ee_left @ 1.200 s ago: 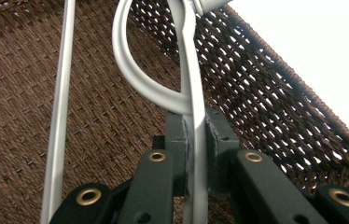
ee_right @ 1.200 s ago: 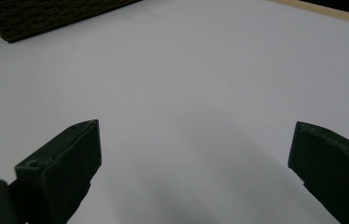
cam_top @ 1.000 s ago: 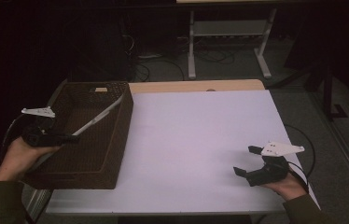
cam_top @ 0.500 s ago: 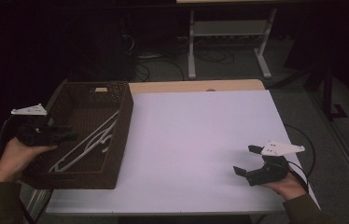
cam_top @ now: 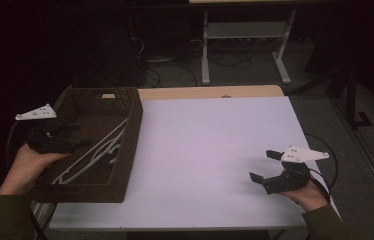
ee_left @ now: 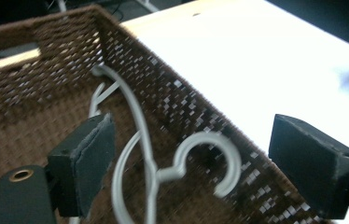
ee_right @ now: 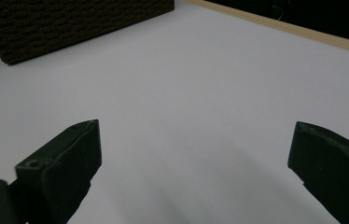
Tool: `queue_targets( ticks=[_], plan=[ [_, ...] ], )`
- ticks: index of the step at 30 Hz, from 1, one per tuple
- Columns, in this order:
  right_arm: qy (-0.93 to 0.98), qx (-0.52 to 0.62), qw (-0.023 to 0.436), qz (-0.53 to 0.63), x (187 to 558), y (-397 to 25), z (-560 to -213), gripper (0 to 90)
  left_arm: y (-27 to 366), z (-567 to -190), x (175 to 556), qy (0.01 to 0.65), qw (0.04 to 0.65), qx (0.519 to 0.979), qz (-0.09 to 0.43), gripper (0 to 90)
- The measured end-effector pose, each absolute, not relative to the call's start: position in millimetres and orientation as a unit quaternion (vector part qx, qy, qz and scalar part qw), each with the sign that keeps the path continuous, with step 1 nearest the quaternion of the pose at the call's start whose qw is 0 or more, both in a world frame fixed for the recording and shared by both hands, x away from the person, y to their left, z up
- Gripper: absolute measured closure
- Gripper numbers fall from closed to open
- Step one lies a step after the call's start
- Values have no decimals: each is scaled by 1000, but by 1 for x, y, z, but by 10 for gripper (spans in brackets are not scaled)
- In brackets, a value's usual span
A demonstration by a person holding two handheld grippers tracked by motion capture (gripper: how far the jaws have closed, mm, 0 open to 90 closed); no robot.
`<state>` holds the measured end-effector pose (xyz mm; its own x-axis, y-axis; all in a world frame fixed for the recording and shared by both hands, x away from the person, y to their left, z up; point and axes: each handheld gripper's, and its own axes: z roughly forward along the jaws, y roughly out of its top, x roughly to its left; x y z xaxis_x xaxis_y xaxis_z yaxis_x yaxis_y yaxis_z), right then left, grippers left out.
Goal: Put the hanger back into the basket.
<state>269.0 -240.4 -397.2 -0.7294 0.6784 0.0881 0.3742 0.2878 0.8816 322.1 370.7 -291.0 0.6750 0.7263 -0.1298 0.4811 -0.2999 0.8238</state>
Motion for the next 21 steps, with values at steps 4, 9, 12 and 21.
queue_targets(
  ticks=[4, 9, 12, 21],
  plan=[
    [782, 333, 158, 502, 271, -238, -390, 23, 358, -289, 320, 371, 479, 785, 132, 141],
    [778, 326, 165, 511, 274, -234, -380, 24, 342, -287, 318, 360, 504, 773, 137, 110],
    [775, 322, 164, 519, 276, -232, -375, 24, 331, -286, 316, 351, 516, 769, 137, 76],
    [758, 311, 170, 547, 280, -225, -355, 24, 299, -295, 309, 325, 555, 754, 134, 30]
  ],
)
